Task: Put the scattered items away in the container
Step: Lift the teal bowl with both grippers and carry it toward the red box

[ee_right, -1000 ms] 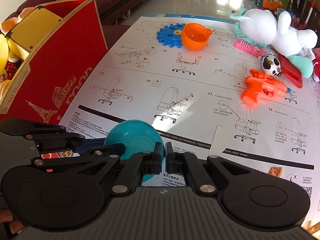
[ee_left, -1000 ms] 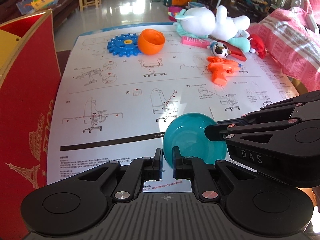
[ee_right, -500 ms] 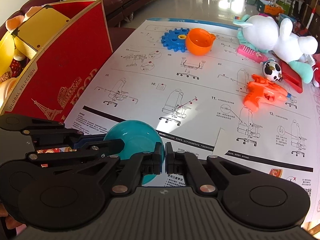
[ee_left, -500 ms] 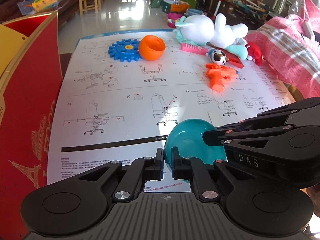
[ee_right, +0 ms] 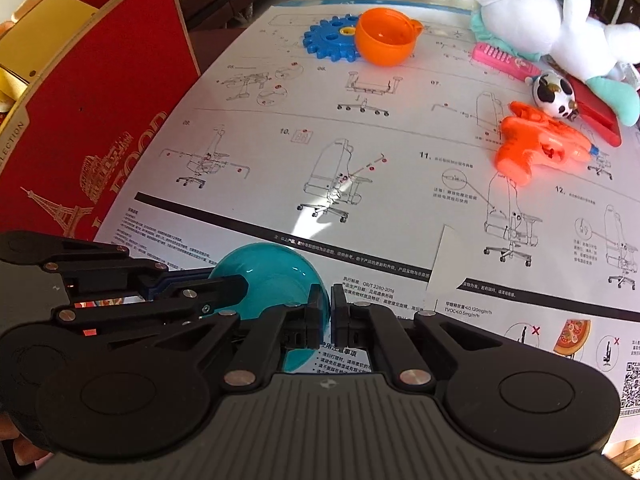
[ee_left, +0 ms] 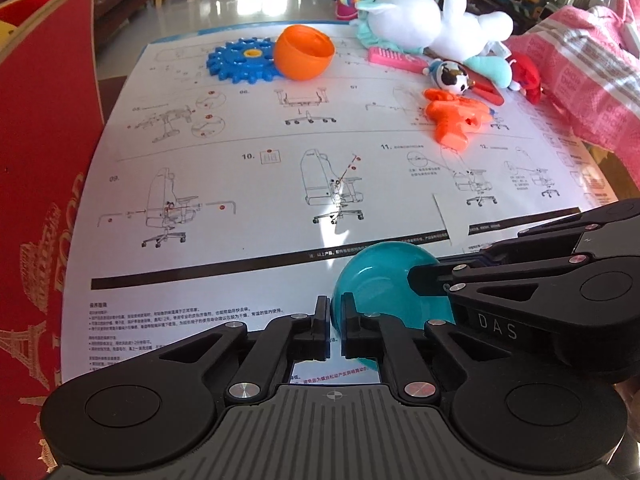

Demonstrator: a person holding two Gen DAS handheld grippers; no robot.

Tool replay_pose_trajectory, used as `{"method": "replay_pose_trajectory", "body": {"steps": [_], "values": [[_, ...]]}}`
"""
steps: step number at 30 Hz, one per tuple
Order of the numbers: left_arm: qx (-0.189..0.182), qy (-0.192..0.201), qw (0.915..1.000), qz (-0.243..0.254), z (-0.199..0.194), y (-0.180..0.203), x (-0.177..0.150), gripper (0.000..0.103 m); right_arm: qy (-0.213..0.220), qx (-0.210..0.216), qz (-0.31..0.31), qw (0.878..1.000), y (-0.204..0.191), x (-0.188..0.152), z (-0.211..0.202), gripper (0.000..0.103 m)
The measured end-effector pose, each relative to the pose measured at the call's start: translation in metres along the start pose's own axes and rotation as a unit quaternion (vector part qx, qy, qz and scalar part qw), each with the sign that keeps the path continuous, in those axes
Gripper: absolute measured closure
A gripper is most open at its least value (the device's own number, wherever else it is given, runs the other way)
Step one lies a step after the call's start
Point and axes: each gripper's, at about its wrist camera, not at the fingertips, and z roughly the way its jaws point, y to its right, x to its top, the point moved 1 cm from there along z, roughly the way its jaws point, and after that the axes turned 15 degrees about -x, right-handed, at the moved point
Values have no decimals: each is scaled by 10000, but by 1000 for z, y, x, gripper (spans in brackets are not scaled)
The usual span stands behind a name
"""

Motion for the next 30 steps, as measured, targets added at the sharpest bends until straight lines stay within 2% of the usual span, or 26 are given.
{"method": "replay_pose_trajectory", "body": {"steps": [3,5,7,9,10,13,19,23,30], "values": [[-93,-174,9998,22,7,-1,-3,101,-25,-9,-23,10000,1,-3,5,99],[-123,-282,9995,-12,9,-2,-6,90,-16,-18,-16,10000,1,-3,8,98],[-110,-347,9993,-12,10,-2,-8,86,-57,3,33,10000,3,-2,12,98],[-102,-410,9991,10,12,-3,-8,89,-69,37,42,10000,3,-2,14,97],[-92,-431,9990,32,13,-2,-8,98,-58,80,31,9999,2,-2,14,97],[-9,-435,9990,75,14,1,-8,99,-65,127,17,9999,2,0,14,96],[-93,-367,9993,-30,14,-1,-6,103,-340,333,302,9984,10,0,23,90],[32,-424,9991,27,15,0,-8,103,-249,229,102,9994,3,0,15,95],[140,-246,9995,122,0,4,-2,103,-2,62,-93,9999,-4,6,-3,95]]}}
